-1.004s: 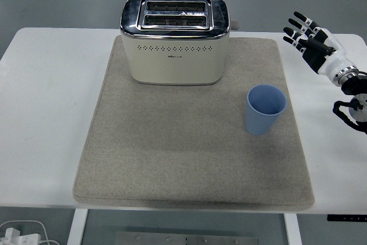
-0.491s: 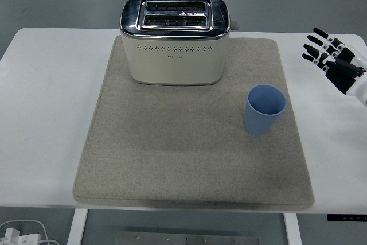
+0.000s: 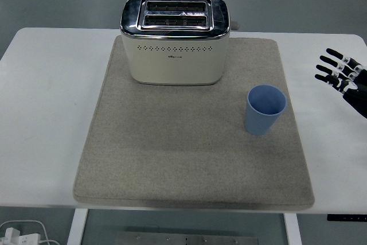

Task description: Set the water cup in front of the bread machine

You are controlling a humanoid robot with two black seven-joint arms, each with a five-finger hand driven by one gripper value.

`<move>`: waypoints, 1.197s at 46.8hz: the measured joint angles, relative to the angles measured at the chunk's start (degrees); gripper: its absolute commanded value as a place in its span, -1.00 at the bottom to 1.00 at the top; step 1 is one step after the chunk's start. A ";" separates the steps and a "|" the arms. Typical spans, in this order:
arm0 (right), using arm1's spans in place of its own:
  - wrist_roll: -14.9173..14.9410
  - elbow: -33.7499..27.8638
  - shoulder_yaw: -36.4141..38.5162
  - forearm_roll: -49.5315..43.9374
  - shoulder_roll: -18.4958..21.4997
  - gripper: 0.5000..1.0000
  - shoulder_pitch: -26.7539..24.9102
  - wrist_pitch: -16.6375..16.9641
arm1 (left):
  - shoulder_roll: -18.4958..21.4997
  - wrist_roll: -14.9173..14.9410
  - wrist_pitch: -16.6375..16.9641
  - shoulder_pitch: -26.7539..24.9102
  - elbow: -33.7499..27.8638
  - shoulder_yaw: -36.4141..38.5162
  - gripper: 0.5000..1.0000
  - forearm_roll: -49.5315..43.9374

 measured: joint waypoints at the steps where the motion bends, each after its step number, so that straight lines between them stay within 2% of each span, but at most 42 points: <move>1: 0.44 0.25 -0.02 -0.28 -0.26 0.71 -0.31 0.08 | 0.00 0.01 0.00 -0.02 0.00 0.00 1.00 0.02; 20: 9.52 1.50 -0.02 -10.21 0.29 0.71 -6.20 -0.53 | 0.00 0.02 0.00 -0.08 0.01 0.00 1.00 0.04; 25: 9.70 1.50 -0.06 -12.43 0.89 0.71 -6.70 -0.97 | 0.00 0.01 0.00 -0.08 0.00 0.00 1.00 0.05; 36: 9.70 1.65 0.22 -18.00 3.81 0.70 -8.76 -4.85 | 0.00 0.00 0.00 -0.08 0.00 0.00 1.00 0.04; 56: 9.70 4.87 0.38 -21.43 7.16 0.66 -9.50 -10.54 | 0.00 0.01 0.00 -0.09 -0.08 0.00 1.00 0.04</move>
